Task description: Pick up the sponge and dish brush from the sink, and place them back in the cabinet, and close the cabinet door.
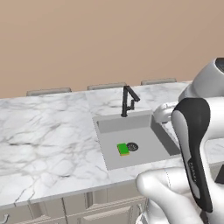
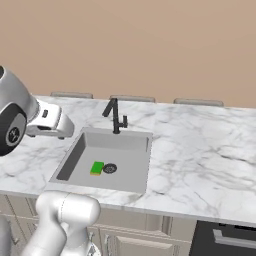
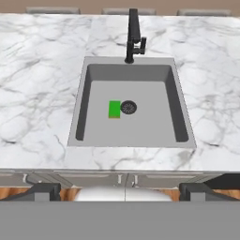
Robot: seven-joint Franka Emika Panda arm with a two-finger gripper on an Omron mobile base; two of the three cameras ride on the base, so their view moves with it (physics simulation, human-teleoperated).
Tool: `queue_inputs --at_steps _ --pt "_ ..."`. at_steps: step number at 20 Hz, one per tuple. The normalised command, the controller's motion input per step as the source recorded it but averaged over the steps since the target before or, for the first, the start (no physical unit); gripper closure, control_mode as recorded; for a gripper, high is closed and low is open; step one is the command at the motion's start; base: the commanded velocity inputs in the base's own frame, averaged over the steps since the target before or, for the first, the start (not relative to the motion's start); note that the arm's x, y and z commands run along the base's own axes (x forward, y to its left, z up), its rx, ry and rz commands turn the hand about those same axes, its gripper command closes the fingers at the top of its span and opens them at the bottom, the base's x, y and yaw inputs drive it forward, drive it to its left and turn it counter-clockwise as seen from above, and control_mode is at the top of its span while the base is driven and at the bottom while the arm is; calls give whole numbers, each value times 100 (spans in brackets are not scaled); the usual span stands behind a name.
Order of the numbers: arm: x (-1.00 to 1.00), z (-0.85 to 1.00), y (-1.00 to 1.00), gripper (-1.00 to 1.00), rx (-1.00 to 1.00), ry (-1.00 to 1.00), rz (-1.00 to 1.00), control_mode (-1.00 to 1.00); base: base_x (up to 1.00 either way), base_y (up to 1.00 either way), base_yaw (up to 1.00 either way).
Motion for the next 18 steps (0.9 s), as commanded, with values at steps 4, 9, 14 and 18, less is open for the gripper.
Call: queue_inputs --at_steps 4,9,14,18 --pt "3 -28 0 -100 0 0 0 -100 0 0 0" --pt "12 -23 0 -100 0 0 0 -100 0 0 0" --pt "13 -17 0 -100 0 0 0 -100 0 0 0" --pt "16 -22 0 -100 0 2 0 -100 0 0 0"
